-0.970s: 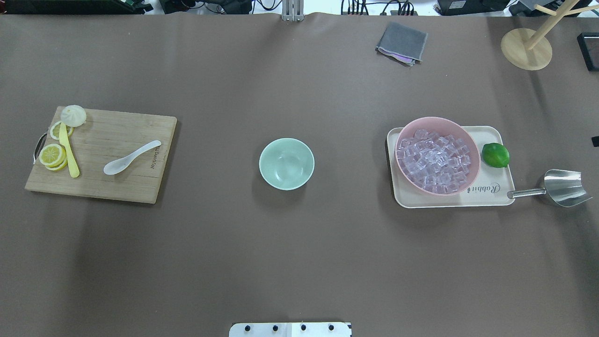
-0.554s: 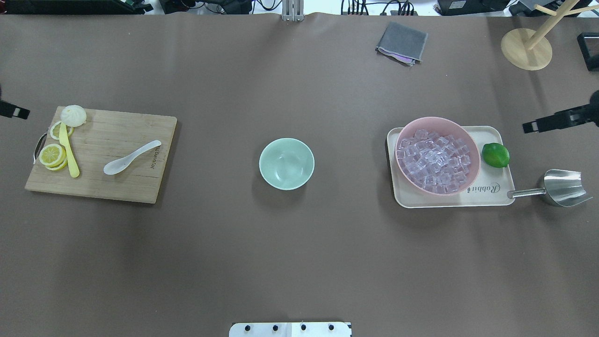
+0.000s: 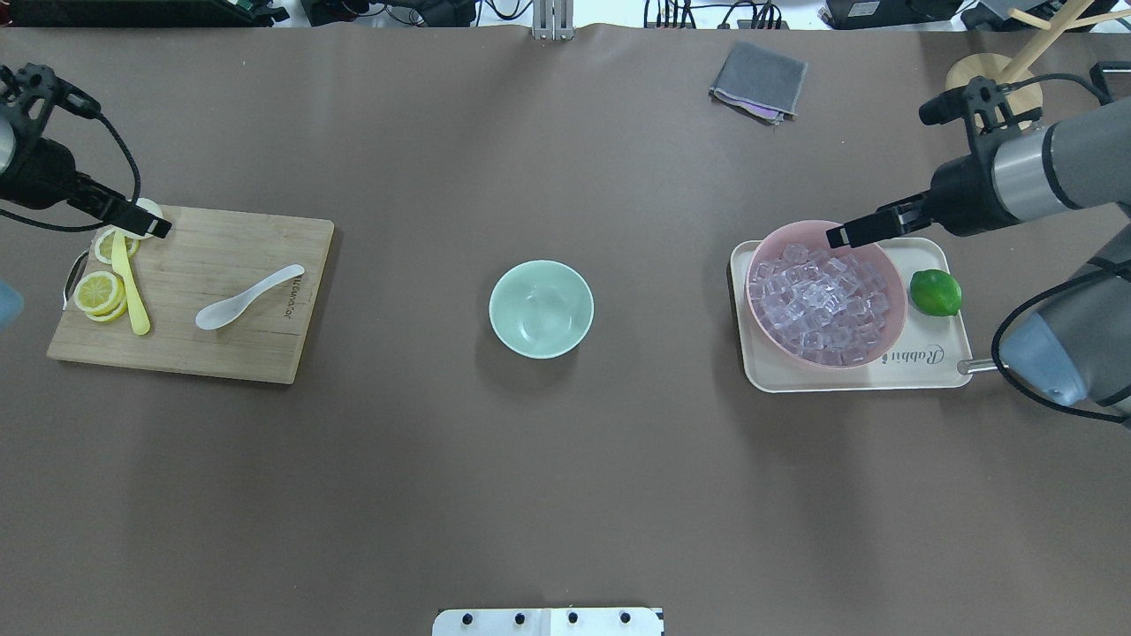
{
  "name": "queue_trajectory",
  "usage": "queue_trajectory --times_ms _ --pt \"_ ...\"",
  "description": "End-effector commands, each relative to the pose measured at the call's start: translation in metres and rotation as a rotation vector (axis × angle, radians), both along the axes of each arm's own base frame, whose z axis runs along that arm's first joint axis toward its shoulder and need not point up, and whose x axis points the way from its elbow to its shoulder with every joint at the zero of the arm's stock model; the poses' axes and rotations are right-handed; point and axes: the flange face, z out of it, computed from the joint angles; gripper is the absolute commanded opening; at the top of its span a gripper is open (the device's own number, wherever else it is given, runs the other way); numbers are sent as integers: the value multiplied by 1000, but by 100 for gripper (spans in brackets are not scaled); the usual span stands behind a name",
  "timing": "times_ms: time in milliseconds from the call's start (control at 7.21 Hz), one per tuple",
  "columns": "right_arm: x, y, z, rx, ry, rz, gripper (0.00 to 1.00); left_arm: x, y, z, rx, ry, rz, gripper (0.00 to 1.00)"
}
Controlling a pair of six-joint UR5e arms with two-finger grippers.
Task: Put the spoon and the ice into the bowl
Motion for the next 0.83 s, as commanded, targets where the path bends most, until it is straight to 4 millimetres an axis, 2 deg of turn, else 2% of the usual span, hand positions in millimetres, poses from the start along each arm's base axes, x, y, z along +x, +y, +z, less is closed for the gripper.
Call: queue_trajectory --times_ms 0,277,554,693 --pt "-48 14 -13 34 28 -30 78 20 1 -12 2 15 20 92" --pt "-55 27 21 37 102 4 75 32 0 -18 -10 23 23 92" --pt "-69 42 39 47 155 20 74 41 -1 -25 -34 34 14 92" --pt "-68 45 39 53 157 27 55 43 0 -26 -33 35 17 92"
